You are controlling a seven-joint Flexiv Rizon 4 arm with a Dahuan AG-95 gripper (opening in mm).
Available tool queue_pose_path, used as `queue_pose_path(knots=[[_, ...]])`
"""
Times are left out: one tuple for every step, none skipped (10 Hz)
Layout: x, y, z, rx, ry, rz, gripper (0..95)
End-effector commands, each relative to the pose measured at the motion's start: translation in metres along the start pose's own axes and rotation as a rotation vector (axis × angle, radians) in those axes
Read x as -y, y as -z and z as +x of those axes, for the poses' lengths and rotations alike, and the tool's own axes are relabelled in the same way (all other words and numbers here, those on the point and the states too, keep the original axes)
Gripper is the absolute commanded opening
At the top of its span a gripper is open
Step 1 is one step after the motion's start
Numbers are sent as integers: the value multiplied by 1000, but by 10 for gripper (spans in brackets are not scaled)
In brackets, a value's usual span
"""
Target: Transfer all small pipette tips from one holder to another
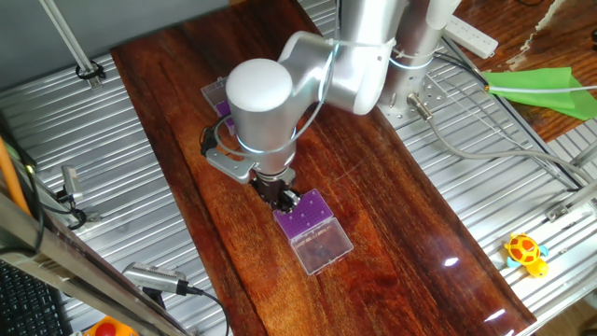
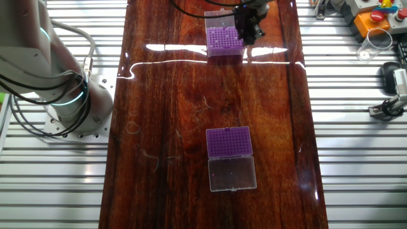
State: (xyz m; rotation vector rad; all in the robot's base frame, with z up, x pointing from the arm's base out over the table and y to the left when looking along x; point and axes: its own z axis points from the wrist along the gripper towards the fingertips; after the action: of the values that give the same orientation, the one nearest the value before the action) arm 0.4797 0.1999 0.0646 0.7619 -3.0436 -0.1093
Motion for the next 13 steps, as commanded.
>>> queue_pose_path(knots=[[0,-3,0,7,-2,4,190],[-1,-6,2,8,-6,6,190],[-1,-8,2,9,-7,7,190],[-1,-9,2,11,-8,8,190],[-1,-10,2,12,-9,9,190],[-1,-10,2,12,-9,10,190],[0,-11,2,11,-11,11,190],[0,-12,2,11,-11,12,0],[0,-12,2,12,-12,11,0],[0,-12,2,12,-13,11,0],[0,-12,2,12,-12,10,0],[0,-12,2,11,-11,10,0],[-1,-10,2,12,-9,10,0]])
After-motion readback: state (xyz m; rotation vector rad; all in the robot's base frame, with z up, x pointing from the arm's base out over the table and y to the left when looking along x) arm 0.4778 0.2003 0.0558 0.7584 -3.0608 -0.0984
